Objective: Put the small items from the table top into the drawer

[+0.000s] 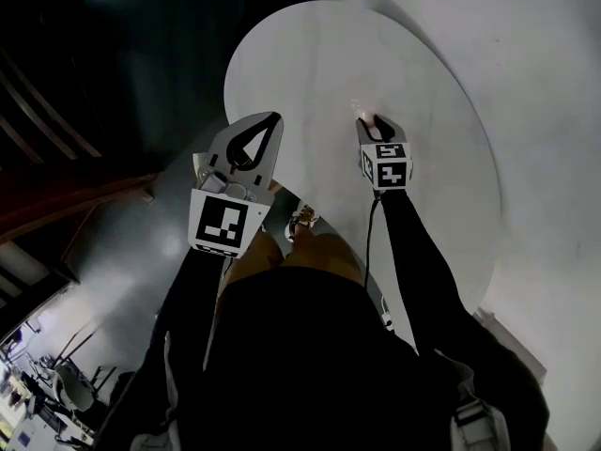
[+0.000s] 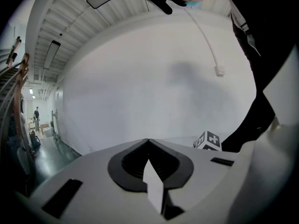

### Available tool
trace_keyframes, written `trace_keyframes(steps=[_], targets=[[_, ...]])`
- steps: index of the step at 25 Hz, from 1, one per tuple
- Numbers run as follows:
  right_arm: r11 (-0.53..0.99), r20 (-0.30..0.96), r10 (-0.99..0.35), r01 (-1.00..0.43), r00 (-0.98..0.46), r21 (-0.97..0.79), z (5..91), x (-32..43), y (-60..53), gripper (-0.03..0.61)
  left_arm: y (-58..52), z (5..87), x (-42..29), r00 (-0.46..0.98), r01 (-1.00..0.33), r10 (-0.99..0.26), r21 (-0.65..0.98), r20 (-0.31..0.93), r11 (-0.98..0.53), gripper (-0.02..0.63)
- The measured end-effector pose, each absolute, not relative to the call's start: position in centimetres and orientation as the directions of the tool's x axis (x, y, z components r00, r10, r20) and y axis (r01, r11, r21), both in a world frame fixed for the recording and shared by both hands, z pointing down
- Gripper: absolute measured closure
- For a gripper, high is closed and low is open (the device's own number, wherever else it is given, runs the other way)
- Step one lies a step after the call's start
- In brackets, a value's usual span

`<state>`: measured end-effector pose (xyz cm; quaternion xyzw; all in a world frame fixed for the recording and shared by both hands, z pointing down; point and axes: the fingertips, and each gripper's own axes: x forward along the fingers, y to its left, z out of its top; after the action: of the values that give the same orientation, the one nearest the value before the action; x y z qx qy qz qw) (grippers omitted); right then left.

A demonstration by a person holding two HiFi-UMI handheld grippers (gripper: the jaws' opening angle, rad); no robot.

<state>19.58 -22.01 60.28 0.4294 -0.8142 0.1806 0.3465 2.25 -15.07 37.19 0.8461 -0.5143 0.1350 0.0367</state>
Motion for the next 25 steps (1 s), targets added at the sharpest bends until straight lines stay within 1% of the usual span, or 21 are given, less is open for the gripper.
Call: trace_keyframes(steps=[10, 18, 21, 25], targets=[[0.613, 0.498, -0.696, -0.79, -0.517, 0.037, 48.5, 13.8, -20.1, 0.431, -14.4, 35.8, 0.0, 0.454, -0.867, -0.863, -0.113, 0.22, -0.485, 0.6], [0.66, 0.342, -0.718, -0.749, -0.607, 0.057, 40.1, 7.2, -16.2, 0.43, -12.6, 34.4, -4.5, 0.444, -0.872, -0.875, -0.134, 0.192, -0.471, 0.6], [0.684, 0.324, -0.702, -0.727, -0.634, 0.061, 39.3, 4.7, -14.9, 0.43, -12.4, 34.4, -6.1, 0.43, -0.882, -0.883, -0.123, 0.188, -0.455, 0.6], [0.709, 0.36, -0.67, -0.704, -0.65, 0.049, 41.1, 2.3, -13.8, 0.428, -12.2, 33.9, -6.7, 0.444, -0.876, -0.88, -0.124, 0.171, -0.466, 0.6]])
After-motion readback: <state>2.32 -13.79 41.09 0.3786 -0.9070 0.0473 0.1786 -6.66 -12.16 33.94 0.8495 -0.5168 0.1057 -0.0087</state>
